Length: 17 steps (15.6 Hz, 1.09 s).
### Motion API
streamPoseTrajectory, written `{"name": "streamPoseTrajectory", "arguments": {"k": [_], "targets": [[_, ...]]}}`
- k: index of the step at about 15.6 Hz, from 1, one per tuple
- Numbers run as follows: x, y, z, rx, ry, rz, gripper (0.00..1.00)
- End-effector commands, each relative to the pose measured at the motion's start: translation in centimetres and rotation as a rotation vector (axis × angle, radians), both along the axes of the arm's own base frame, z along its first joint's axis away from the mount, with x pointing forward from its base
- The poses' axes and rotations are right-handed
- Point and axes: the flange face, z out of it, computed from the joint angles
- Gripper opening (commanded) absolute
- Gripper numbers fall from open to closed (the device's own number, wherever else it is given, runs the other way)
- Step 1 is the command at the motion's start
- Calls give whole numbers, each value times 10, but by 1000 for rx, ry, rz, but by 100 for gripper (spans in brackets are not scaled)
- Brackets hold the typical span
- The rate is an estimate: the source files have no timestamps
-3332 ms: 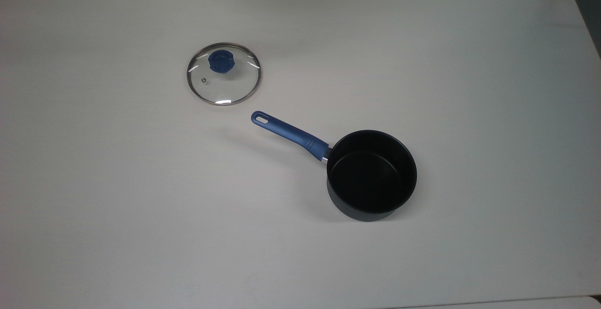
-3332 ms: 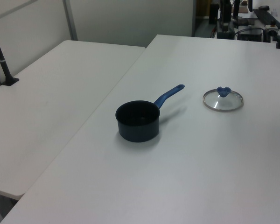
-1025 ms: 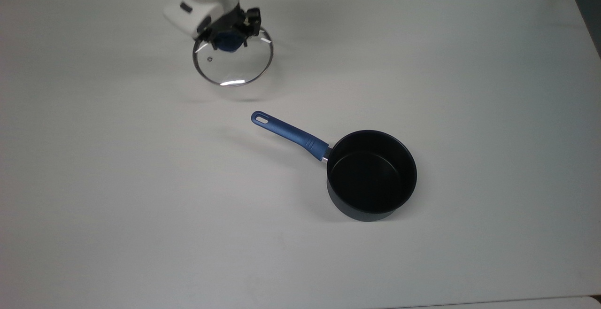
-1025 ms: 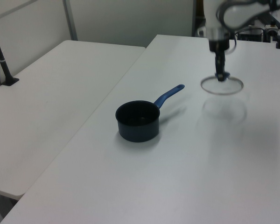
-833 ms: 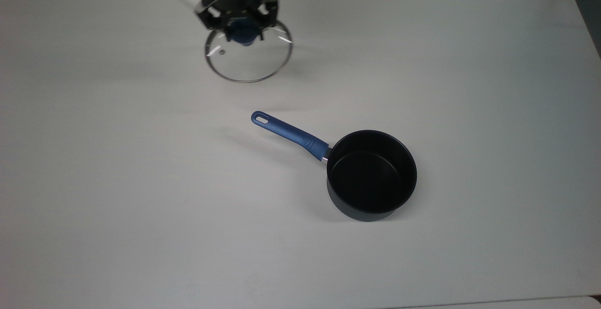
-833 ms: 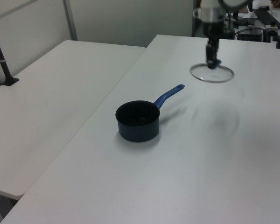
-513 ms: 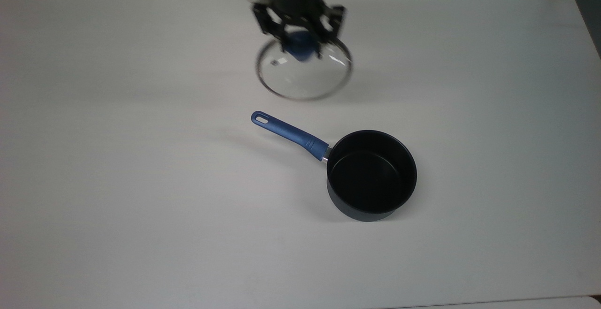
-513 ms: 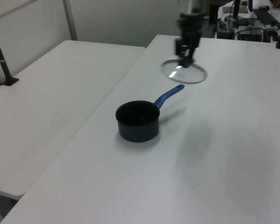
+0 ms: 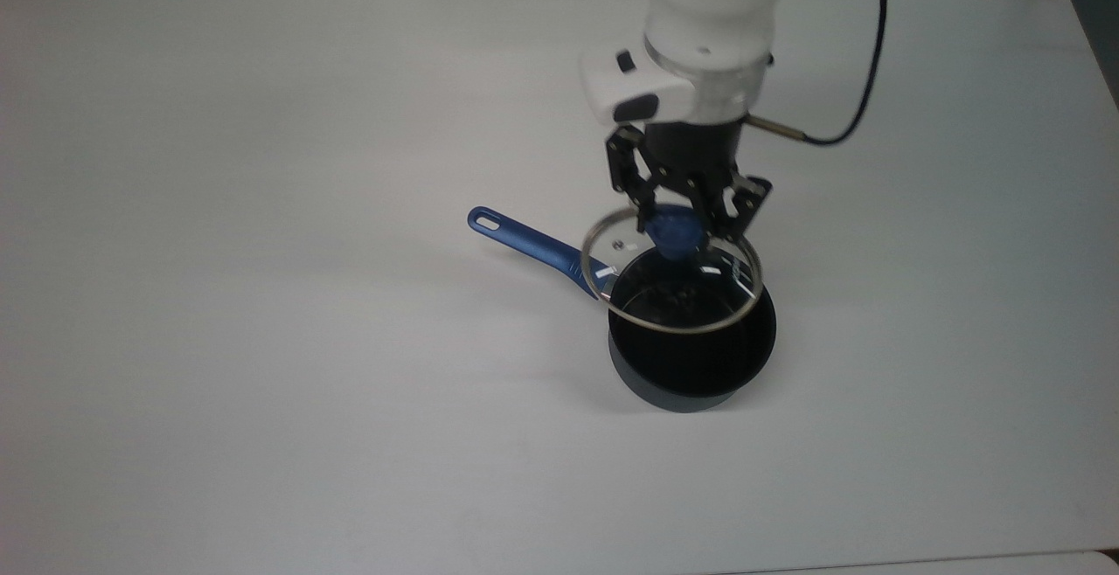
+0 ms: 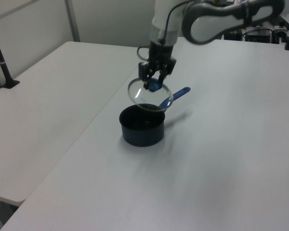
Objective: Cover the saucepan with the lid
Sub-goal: 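Carry the lid over the black saucepan and lower it onto the rim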
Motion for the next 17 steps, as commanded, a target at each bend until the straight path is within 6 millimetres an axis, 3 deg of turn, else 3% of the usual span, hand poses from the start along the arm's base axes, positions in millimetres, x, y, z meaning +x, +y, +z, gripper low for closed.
{"name": "streamPoseTrajectory", "arguments": {"k": [1,8,17], "targets": [[14,17,-15,8,-57,-74,46],[16,39,-48,-17,-63,-61,46],[9,39,-44,-27,-30,-62,47]]}}
